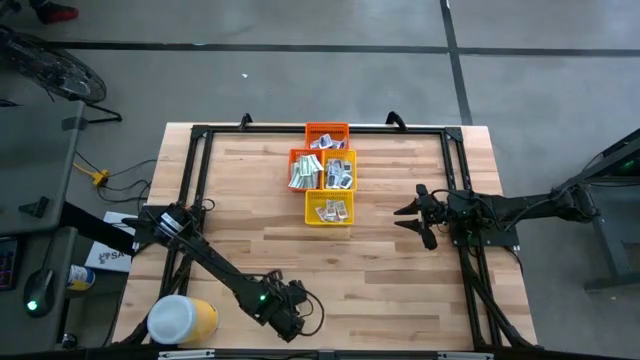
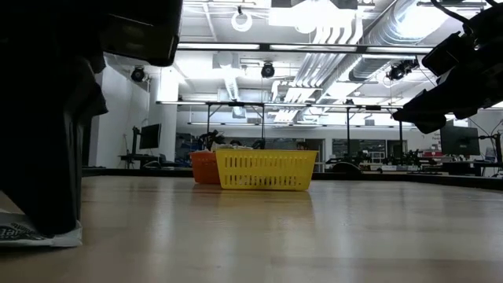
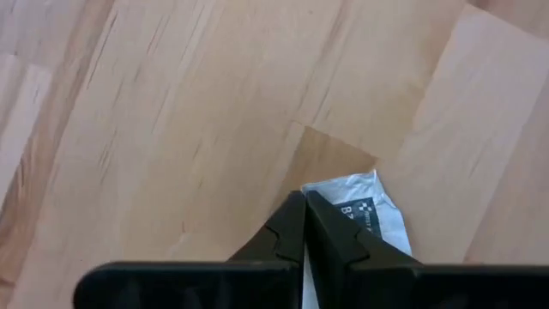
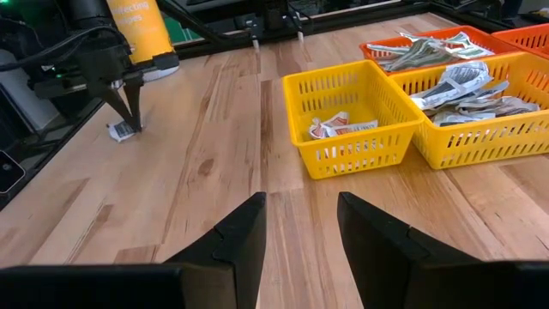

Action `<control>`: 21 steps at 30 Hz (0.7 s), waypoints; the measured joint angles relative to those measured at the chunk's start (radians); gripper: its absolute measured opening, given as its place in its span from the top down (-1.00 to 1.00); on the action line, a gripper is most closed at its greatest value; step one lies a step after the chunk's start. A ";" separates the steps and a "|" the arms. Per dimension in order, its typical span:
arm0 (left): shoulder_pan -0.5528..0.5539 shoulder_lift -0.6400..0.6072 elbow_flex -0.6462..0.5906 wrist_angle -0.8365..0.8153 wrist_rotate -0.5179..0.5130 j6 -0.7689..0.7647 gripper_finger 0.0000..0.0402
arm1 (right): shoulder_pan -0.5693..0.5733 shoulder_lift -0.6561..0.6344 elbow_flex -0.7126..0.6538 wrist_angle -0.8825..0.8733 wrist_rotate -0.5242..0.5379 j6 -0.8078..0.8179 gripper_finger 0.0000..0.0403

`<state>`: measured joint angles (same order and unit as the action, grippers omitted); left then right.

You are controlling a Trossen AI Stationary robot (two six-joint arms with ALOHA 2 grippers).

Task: Pick & Place First Aid Supplies
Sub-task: Put the towelette pack into the top yellow bin

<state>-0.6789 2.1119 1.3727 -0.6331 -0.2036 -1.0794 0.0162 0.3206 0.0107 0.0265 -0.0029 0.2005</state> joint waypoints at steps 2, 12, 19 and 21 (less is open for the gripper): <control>0.008 0.004 0.018 -0.012 0.000 -0.012 0.99 | 0.000 0.000 0.000 0.000 0.000 0.000 0.31; 0.097 0.019 0.171 -0.162 0.074 0.048 1.00 | 0.000 0.000 0.000 0.000 0.000 0.000 0.31; 0.220 0.024 0.317 -0.234 0.037 0.205 1.00 | 0.000 0.000 0.000 0.000 0.000 0.000 0.31; 0.249 0.023 0.357 -0.254 0.042 0.239 1.00 | 0.000 0.000 0.000 0.000 0.000 0.000 0.31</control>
<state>-0.4302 2.1345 1.7300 -0.8867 -0.1621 -0.8404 0.0165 0.3205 0.0105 0.0265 -0.0029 0.2005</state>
